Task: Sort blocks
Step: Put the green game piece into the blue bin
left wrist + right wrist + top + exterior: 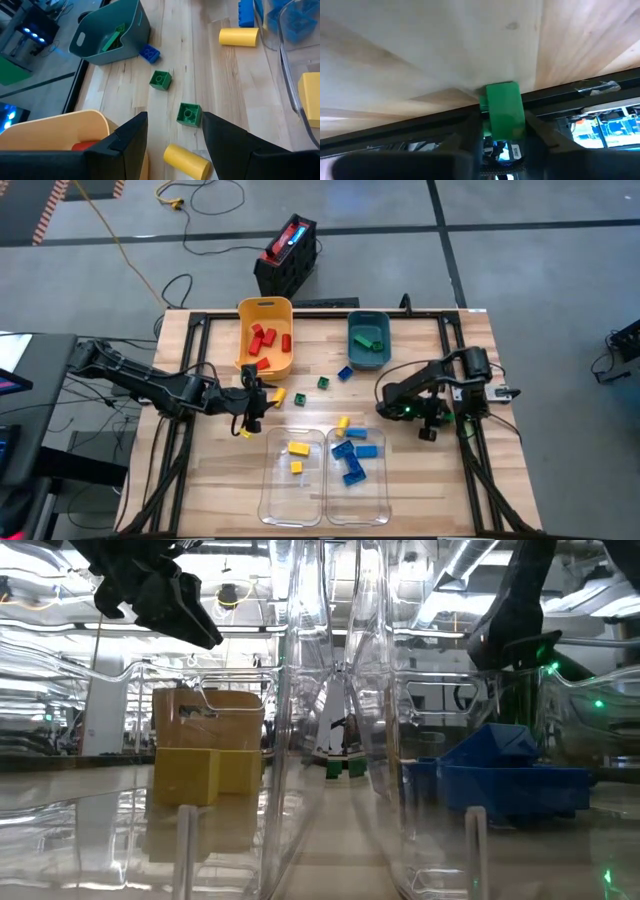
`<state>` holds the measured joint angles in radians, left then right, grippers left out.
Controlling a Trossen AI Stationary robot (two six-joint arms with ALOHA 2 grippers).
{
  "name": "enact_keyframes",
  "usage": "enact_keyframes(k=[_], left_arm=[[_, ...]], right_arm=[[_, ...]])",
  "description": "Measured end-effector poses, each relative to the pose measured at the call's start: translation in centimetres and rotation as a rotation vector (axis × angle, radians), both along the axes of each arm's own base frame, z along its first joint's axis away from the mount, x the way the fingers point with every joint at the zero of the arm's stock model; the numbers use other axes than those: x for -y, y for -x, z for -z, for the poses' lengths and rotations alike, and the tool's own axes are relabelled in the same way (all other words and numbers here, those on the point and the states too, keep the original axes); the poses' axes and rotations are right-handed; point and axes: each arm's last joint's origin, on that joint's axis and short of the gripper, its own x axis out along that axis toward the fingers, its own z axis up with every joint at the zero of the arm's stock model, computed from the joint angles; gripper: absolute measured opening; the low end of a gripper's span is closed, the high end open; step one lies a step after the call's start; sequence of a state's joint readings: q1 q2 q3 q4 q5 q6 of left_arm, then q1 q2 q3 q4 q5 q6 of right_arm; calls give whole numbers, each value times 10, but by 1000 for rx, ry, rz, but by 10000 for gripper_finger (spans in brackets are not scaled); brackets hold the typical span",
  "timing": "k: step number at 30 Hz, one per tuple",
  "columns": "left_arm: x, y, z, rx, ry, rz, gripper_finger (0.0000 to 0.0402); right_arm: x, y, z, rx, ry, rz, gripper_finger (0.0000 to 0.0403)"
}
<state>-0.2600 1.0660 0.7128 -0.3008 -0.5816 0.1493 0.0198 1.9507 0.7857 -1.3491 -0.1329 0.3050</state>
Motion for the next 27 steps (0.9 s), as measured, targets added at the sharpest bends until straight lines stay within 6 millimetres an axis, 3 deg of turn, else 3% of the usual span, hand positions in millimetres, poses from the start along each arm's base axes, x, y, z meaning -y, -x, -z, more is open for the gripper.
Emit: enact_keyframes(k=[4,13,27], left_arm=[[0,0,0,1,0,0,182],[0,0,-1,7,2,0,182],[0,-1,-2,20,-10,11,182]], right_arm=[[-3,-5,-4,19,0,-14,80],[0,-4,-43,59,85,9,103],[19,-22,-138,764,297,208,101]])
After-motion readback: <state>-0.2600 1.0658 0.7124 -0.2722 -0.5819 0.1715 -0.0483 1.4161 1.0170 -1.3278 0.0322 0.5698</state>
